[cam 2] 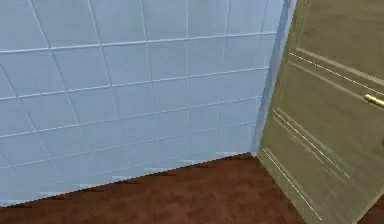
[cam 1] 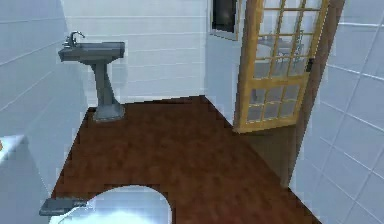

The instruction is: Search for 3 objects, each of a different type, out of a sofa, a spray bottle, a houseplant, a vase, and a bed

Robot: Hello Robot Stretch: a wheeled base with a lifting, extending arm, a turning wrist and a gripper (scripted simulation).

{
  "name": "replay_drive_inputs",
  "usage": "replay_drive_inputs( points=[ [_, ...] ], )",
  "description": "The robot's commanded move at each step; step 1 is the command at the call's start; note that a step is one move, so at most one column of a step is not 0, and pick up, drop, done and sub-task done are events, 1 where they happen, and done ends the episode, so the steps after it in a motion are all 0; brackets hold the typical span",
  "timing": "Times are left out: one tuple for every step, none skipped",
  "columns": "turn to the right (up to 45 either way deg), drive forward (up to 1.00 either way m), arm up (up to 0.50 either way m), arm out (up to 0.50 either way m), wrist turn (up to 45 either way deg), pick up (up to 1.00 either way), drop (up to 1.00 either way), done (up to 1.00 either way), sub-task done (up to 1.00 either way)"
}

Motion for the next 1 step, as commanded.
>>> replay_drive_inputs(
  points=[
    [36.0,0.00,0.00,0.00,0.0,0.00,0.00,0.00,0.00]
  ],
)
